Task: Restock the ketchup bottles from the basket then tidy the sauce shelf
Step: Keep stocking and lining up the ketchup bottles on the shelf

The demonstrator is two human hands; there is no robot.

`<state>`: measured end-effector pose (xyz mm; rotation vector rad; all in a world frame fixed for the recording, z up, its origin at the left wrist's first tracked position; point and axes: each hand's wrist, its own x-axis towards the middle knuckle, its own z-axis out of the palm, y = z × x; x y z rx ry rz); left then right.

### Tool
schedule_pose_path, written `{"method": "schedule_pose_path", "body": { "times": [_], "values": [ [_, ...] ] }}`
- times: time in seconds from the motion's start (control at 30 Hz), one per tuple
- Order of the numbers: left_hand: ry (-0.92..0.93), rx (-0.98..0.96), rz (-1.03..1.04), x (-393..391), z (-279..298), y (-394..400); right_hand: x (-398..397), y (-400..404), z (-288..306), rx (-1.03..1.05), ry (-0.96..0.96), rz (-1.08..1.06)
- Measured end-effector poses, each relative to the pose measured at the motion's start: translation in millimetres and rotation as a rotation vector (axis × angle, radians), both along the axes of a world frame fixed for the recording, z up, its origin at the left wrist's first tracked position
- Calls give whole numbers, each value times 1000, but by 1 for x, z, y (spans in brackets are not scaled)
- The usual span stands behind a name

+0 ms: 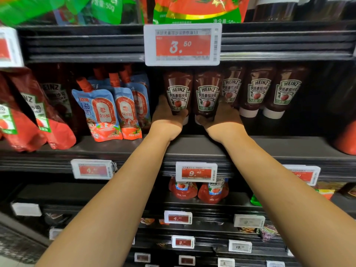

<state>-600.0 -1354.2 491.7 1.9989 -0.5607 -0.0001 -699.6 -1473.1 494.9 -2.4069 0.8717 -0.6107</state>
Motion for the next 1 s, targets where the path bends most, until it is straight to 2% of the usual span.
{"method": "schedule_pose_path", "body": {
  "times": [0.23,0.4,0.63,0.87,1.0],
  "values": [
    [-41,110,69,-9,1,4,-11,-6,2,62,-14,0],
    [-20,52,42,-21,5,17,-29,-16,4,81,24,-63],
    [-68,22,26,-36,-4,52,-79,-4,-2,128,-110,-300],
    [-172,-80,-228,-57,-13,88,-154,35,-12,45,-376,-256],
    [-241,-90,-356,-74,-21,112,-202,56,-33,11,-368,-229]
  ]
}}
